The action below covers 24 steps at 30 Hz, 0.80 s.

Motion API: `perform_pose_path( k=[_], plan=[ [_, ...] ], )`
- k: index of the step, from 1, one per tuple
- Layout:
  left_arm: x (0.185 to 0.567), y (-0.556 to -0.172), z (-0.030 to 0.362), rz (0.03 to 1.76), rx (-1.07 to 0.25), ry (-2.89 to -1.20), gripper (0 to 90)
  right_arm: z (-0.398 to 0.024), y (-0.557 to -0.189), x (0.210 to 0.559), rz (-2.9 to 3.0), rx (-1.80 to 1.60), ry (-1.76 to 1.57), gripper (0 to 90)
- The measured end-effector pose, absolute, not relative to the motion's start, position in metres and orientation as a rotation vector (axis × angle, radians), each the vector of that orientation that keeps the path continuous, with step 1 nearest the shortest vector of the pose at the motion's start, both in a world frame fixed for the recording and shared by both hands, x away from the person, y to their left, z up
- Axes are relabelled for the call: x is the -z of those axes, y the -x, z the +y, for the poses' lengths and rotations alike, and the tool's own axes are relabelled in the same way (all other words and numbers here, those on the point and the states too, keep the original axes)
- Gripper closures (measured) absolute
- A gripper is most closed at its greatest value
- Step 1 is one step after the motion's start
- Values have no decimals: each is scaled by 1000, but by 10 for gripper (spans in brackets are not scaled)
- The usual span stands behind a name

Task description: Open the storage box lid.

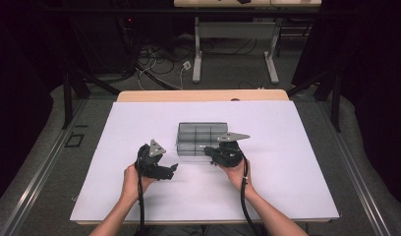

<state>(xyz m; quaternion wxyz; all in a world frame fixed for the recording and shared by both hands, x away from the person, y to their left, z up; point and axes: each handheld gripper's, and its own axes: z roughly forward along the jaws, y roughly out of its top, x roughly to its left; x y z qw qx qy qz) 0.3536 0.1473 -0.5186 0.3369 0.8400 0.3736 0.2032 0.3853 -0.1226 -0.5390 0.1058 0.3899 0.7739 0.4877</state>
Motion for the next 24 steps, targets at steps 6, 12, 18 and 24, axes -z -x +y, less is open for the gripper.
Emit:
perform_pose_path(
  k=[6,12,18,24],
  plan=[
    [516,-368,137,991,-575,-2154,304,-122,-386,539,2288,-1434,-1148,864],
    [520,-379,129,996,-600,-2164,460,-123,-385,538,2281,-1438,-1148,864],
    [523,-385,126,991,-605,-2154,545,-123,-385,538,2279,-1435,-1145,865],
    [524,-384,119,956,-620,-2138,607,-123,-385,537,2284,-1432,-1143,866]
  ],
)
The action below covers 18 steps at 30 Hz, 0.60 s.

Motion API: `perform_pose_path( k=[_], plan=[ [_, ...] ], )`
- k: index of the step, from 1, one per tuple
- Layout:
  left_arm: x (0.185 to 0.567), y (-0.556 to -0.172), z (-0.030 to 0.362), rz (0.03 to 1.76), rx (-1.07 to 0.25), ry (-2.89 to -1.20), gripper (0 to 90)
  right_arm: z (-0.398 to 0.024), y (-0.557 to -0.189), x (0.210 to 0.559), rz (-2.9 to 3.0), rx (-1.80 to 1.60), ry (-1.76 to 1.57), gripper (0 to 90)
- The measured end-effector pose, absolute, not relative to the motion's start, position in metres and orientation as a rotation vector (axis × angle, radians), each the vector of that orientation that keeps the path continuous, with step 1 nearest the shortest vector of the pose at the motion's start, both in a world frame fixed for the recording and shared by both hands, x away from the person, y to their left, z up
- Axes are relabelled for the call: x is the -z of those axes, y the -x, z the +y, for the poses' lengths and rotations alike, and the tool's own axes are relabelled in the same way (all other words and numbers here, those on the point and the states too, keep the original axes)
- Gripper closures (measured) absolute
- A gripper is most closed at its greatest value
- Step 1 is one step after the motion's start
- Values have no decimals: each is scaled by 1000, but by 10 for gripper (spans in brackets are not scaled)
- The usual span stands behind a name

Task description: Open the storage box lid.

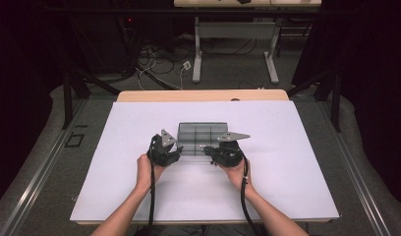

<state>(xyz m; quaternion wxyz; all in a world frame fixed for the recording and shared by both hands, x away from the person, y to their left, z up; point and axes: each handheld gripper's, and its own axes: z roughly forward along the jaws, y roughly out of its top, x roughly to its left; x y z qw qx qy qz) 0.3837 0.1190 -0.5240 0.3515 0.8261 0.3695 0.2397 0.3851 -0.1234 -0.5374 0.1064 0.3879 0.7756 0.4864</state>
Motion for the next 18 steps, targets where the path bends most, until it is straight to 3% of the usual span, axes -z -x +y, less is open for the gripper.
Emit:
perform_pose_path(
  k=[18],
  plan=[
    [522,-381,122,929,-654,-2091,632,-141,-382,529,2305,-1340,-1159,768]
  ],
)
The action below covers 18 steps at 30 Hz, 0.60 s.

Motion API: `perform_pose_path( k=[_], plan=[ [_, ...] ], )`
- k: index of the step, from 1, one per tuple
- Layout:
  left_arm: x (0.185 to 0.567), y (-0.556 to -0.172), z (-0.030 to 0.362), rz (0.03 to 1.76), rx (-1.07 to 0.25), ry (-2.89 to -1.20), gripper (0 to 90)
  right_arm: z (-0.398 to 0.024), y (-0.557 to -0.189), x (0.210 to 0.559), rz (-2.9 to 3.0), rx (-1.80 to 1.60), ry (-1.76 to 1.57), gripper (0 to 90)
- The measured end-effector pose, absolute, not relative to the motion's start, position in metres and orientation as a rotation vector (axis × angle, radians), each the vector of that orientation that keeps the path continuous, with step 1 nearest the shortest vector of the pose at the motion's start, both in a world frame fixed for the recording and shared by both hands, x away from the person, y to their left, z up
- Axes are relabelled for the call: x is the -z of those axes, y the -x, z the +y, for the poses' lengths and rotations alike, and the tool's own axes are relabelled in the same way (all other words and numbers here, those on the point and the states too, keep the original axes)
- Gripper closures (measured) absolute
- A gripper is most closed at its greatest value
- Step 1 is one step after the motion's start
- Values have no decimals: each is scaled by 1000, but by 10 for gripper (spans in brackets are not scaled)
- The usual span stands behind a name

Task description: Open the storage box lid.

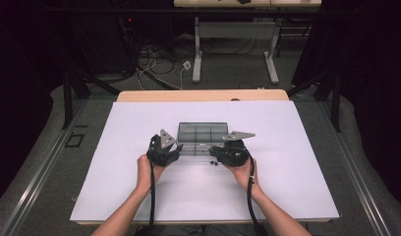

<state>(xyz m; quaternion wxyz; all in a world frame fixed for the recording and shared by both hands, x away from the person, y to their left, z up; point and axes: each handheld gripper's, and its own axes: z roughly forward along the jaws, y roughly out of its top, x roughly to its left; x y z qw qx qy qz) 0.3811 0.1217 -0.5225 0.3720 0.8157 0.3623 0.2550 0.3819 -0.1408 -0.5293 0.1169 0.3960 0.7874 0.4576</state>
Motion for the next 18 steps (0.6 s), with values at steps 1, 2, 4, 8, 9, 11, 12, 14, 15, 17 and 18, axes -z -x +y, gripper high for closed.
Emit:
perform_pose_path(
  k=[1,2,4,8,9,11,12,14,15,17,18],
  plan=[
    [522,-381,122,926,-658,-2092,633,-143,-381,529,2287,-1335,-1155,763],
    [522,-381,122,924,-662,-2092,634,-145,-381,528,2283,-1332,-1158,752],
    [522,-381,122,925,-655,-2089,636,-151,-380,526,2281,-1328,-1179,738],
    [522,-380,122,926,-652,-2084,637,-160,-377,524,2265,-1301,-1201,723],
    [522,-380,122,925,-653,-2079,636,-162,-377,524,2255,-1298,-1207,722],
    [521,-380,122,923,-659,-2081,637,-167,-377,522,2260,-1269,-1226,716],
    [521,-380,122,921,-663,-2081,638,-168,-378,522,2253,-1263,-1233,710],
    [521,-380,122,919,-661,-2077,638,-172,-378,522,2241,-1242,-1241,702],
    [521,-380,122,919,-663,-2078,639,-174,-379,521,2245,-1226,-1238,699],
    [521,-380,123,917,-660,-2077,639,-176,-380,521,2215,-1225,-1236,692],
    [521,-380,122,917,-662,-2078,639,-177,-381,520,2217,-1214,-1247,691]
  ],
)
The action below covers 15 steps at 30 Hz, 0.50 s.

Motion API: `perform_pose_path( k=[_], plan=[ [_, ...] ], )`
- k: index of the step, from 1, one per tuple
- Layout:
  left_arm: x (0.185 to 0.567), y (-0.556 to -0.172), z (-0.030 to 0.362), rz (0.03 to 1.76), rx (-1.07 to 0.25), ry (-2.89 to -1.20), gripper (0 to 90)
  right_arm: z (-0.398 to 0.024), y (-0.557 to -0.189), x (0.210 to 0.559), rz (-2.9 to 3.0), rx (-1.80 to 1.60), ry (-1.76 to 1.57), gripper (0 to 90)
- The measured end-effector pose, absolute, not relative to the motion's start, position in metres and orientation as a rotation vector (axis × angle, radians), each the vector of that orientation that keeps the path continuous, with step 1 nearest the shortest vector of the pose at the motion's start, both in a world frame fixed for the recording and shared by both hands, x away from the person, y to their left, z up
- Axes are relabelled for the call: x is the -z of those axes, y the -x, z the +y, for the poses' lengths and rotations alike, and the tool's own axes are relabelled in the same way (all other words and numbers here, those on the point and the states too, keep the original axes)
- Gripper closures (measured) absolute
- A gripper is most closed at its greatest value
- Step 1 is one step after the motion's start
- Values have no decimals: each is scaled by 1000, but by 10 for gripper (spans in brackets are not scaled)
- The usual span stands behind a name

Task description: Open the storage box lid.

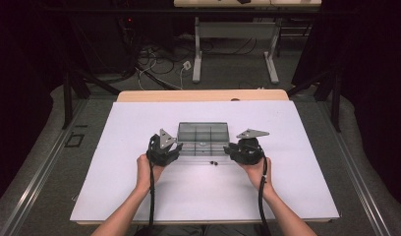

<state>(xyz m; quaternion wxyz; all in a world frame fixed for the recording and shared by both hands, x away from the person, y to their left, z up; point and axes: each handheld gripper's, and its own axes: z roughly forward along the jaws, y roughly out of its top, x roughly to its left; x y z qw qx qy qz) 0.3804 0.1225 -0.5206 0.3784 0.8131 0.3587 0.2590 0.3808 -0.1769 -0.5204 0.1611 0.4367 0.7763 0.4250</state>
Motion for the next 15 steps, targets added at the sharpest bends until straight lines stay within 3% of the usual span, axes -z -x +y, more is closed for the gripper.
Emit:
perform_pose_path(
  k=[15],
  plan=[
    [520,-381,123,909,-664,-2069,641,-176,-388,522,2165,-1186,-1174,695]
  ],
)
